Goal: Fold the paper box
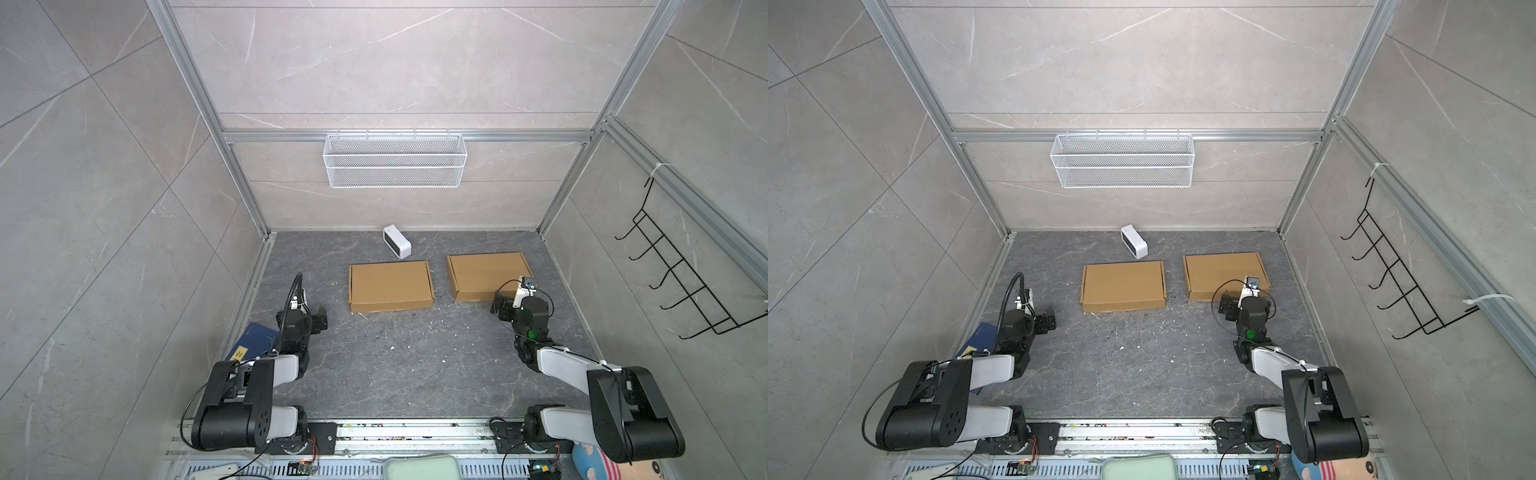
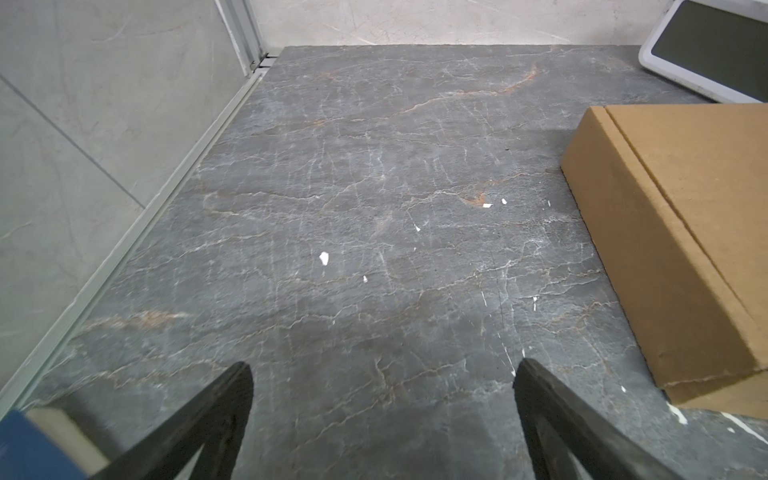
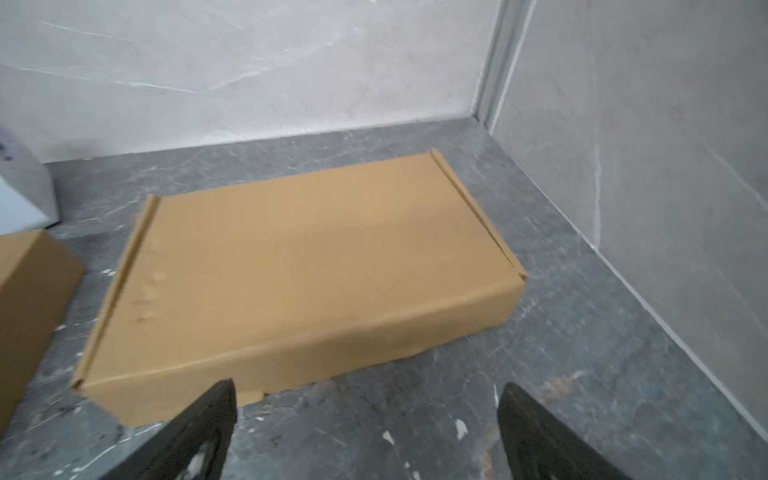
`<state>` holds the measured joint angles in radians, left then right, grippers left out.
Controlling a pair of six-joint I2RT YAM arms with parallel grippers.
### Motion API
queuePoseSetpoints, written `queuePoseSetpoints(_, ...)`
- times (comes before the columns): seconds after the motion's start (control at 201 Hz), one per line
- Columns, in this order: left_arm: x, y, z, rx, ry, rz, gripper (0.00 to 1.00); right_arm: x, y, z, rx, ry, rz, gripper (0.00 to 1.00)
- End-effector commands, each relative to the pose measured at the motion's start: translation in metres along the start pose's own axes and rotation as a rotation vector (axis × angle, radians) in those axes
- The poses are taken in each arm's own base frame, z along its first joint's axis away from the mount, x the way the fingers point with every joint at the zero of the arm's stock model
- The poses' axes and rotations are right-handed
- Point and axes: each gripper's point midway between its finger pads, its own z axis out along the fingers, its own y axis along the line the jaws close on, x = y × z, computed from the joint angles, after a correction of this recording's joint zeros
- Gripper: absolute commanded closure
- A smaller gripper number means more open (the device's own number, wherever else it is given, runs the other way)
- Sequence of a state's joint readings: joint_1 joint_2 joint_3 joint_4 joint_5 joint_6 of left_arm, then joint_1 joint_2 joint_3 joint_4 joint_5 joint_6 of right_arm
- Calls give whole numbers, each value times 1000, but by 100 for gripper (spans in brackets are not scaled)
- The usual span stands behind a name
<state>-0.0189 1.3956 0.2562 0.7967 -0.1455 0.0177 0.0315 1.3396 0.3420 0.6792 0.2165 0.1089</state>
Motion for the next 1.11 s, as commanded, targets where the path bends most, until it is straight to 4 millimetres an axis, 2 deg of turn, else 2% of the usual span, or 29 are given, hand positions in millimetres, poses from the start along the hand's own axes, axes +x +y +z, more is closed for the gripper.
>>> queuePoseSetpoints(0.0, -32, -1, 9, 4, -114, 12, 0, -7, 0, 5, -21, -66, 56, 0)
queuePoseSetpoints(0.1, -29, 5, 17, -33, -111, -3, 0, -7, 9, 6, -76, -63, 27, 0)
queuePoseSetpoints(0.204, -26, 9, 18, -52, -87, -15, 0, 2, 27, 9, -138, -45, -34, 0)
queuePoseSetpoints(0.259, -27, 10, 18, -57, -84, -18, 0, 1, 36, 12, -163, -113, -54, 0)
queuePoseSetpoints(0.299, -26, 10, 18, -58, -79, -20, 0, 11, 36, 12, -156, -47, -67, 0)
queuePoseSetpoints(0.358, -27, 11, 19, -61, -82, -21, 0, 3, 36, 13, -146, -80, -65, 0)
queuePoseSetpoints(0.433, -27, 14, 20, -68, -73, -34, 0, 9, 35, 13, -140, -43, -72, 1)
queuePoseSetpoints(0.582, -25, 26, 22, -113, -57, -75, 0, 7, 36, 14, -124, -43, -79, 0)
queuePoseSetpoints(1.105, -25, 26, 21, -113, -57, -75, 0, 7, 36, 14, -125, -48, -82, 0)
